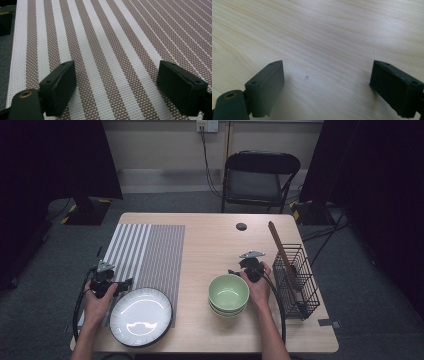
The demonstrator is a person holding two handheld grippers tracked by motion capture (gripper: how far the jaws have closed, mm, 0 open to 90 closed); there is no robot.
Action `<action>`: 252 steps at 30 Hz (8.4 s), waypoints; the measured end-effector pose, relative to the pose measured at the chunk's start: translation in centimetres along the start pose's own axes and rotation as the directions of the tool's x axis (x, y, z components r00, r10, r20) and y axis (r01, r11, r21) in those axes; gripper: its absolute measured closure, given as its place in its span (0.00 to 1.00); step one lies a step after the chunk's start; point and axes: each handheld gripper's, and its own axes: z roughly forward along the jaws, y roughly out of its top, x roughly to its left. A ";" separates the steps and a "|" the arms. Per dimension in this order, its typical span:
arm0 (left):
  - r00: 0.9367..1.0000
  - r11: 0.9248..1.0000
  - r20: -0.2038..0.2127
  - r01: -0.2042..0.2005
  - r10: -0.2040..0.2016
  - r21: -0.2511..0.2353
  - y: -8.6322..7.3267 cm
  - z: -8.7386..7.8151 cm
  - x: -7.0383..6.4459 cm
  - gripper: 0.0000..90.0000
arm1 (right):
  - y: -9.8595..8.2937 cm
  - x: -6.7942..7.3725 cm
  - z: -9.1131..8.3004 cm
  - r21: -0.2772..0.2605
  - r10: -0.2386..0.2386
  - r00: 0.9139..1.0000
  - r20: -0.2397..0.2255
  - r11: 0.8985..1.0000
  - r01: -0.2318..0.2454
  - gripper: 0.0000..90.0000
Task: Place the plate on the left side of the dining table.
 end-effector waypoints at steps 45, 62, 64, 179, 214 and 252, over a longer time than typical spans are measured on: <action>0.994 0.998 0.106 0.003 0.004 -0.060 2.2 -7.0 -3.4 0.33 | 4.2 1.4 -4.8 -0.135 -0.003 0.995 -0.100 0.991 -0.010 0.31; 0.994 0.998 0.106 -0.024 0.030 -0.061 2.1 -7.4 -3.9 0.32 | 6.9 3.6 -7.4 -0.169 -0.073 0.988 -0.134 0.984 0.050 0.46; 0.994 0.998 0.109 -0.018 0.025 -0.066 2.1 -7.4 -4.0 0.34 | 7.0 3.9 -7.7 -0.174 -0.084 0.987 -0.136 0.983 0.059 0.46; 0.921 0.998 0.387 0.019 -0.041 0.060 -0.8 -6.5 -2.5 0.91 | 5.7 22.1 0.1 -0.055 -0.194 0.800 -0.567 0.979 0.198 0.93; 0.914 0.998 0.403 0.041 -0.054 0.040 -0.8 -6.5 -2.3 0.93 | 5.5 22.4 0.7 -0.057 -0.152 0.804 -0.575 0.988 0.146 0.93; 0.906 0.999 0.419 0.053 -0.053 0.010 -0.3 -6.4 -2.1 0.96 | 6.2 22.5 0.3 -0.108 -0.188 0.795 -0.576 0.982 0.154 1.00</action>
